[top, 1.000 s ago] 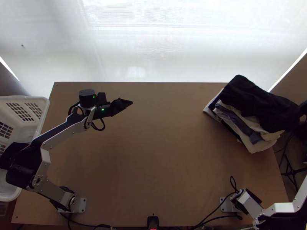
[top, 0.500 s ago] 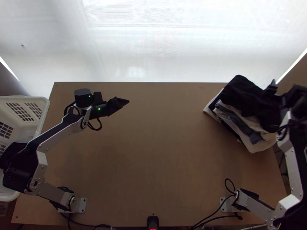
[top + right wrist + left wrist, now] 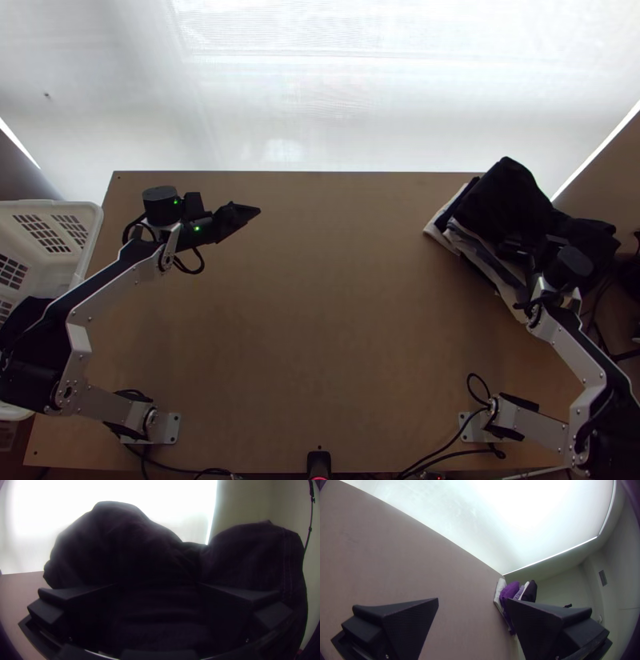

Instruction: Fold the t-shirt

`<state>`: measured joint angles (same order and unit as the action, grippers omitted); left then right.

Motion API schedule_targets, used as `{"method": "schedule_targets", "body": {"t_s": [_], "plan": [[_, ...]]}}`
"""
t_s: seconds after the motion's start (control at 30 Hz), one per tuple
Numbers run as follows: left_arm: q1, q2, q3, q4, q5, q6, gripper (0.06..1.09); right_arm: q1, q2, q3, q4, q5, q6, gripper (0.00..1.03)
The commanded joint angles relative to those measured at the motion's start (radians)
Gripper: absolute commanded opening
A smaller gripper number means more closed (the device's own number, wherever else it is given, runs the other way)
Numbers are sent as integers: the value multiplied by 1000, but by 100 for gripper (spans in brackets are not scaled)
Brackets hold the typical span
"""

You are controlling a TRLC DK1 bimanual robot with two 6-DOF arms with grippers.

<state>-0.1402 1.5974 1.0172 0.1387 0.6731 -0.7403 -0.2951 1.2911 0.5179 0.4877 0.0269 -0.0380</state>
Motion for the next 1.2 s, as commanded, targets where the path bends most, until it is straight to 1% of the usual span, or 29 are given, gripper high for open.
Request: {"method": "schedule_targets", "body": {"t_s": [0.0, 0.07, 0.13, 0.23, 0.3, 0.4, 0.47, 0.57, 0.77, 0.87, 0.93, 1.03, 1.17], "plan": [[4, -11, -3, -1, 2, -7, 105, 19, -207, 16, -77, 2, 20, 99], [5, -13, -6, 1, 2, -5, 105, 25, -273, 80, -127, 4, 18, 99], [5, -20, -14, 1, 2, -7, 105, 24, -314, 131, -146, 4, 12, 99], [14, -39, -26, 1, 0, -8, 105, 8, -328, 160, -130, 10, -22, 99], [21, -48, -31, -2, 2, -8, 105, -41, -289, 145, -92, 13, -42, 99], [27, -63, -37, -8, 0, -8, 105, -151, -161, 108, 5, 15, -46, 99], [30, -71, -40, -13, 0, -8, 105, -217, -27, 96, 106, 15, -43, 99], [28, -71, -52, -13, 0, -4, 105, -266, 140, 114, 195, 15, -36, 99], [14, -68, -72, -7, -1, 1, 105, -269, 432, 114, 379, 13, -40, 99], [17, -74, -74, -7, -1, 1, 105, -269, 491, 105, 428, 13, -51, 99], [25, -80, -78, -7, -1, 1, 105, -269, 464, 99, 428, 13, -53, 99], [39, -91, -85, -7, 0, 1, 105, -249, 300, 76, 414, 11, -40, 99], [44, -93, -86, -2, 0, -2, 105, -159, 66, 100, 322, 15, -26, 99]]}}
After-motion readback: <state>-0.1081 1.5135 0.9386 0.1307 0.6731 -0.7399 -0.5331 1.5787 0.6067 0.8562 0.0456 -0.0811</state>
